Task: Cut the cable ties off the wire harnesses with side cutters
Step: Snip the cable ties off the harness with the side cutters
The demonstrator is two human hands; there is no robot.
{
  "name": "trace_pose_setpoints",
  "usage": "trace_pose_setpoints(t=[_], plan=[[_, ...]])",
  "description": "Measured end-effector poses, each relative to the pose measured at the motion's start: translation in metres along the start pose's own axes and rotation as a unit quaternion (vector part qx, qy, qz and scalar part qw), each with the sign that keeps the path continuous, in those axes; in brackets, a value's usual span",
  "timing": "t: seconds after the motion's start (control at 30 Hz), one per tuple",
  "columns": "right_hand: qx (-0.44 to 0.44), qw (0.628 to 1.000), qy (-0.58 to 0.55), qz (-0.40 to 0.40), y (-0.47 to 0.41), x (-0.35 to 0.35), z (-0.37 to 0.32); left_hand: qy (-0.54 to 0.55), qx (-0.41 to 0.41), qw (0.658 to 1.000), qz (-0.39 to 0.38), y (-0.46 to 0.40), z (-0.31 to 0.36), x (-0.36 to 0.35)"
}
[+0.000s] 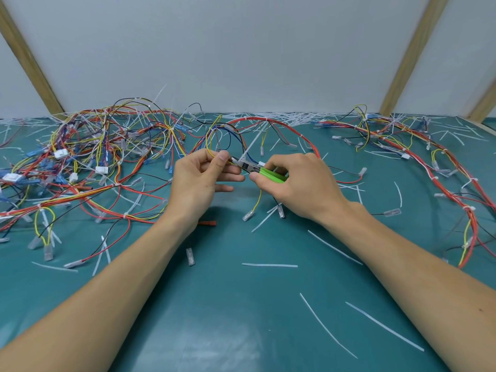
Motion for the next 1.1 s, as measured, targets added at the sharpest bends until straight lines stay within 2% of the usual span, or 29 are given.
trace_pose_setpoints(t=[0.8,1.1], plan=[[0.007,1.0,0.002,0.025,0.0048,-0.0026,0.0047,-0.005,0.005,1.0,0.029,-0.0022,0.0,0.0002],[0.04,0.997,0.044,0.054,0.0037,0.0026,0.003,-0.036,-0.045,0.998,0.037,-0.0021,-0.0023,0.0012]])
Point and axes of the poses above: each hand's wrist, its own y-axis away from the middle knuckle, its own x-axis out of the back of the hand, z = x × y, the point moved 1 cm from there along -y, towards the middle knuckle, and after that the axes turned 4 degrees about z, right-handed, at the moved point
